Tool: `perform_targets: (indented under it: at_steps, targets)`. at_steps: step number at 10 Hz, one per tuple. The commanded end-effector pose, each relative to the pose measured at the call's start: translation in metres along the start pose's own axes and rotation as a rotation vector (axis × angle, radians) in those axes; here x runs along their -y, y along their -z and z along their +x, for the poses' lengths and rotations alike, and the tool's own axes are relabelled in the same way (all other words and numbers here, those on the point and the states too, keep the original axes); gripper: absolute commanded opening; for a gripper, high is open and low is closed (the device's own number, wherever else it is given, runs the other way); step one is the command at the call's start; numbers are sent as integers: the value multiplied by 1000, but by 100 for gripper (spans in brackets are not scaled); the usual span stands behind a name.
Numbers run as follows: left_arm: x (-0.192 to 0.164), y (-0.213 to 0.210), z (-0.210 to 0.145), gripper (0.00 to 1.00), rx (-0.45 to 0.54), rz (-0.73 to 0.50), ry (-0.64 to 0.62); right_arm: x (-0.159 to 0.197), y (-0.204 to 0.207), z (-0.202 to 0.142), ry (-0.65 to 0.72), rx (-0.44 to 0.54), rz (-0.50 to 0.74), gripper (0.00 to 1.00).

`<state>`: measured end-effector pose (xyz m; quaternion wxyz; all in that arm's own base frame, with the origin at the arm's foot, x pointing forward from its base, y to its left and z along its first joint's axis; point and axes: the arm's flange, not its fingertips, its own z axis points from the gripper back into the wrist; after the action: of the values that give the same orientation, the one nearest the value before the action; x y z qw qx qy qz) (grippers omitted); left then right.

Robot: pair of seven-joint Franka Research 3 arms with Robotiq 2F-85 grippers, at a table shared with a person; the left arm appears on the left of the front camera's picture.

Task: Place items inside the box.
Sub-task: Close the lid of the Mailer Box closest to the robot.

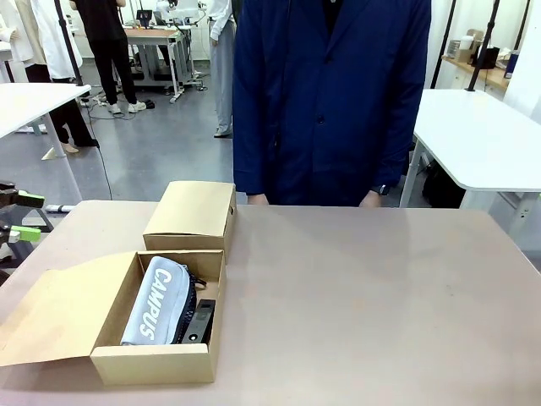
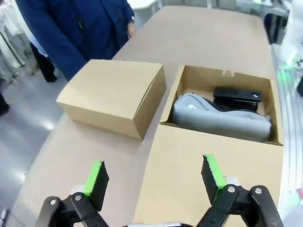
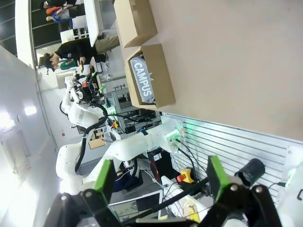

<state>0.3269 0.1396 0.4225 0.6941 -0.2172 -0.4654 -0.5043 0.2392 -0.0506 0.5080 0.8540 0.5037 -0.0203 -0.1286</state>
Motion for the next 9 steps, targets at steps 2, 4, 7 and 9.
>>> perform_targets:
  at_steps: [2,4,7,9]
  targets:
    - [7,-4,29,100,37,-9,94,-1,-3,1,-22,-4,16,100]
    - [-1,1,-4,100,65,-224,75,-1,-3,1,-22,-4,16,100]
    - [-3,-18,-88,100,27,-450,172,-1,-3,1,-22,-4,16,100]
    - [9,-28,-144,100,1,-466,152,-1,-3,1,-22,-4,16,100]
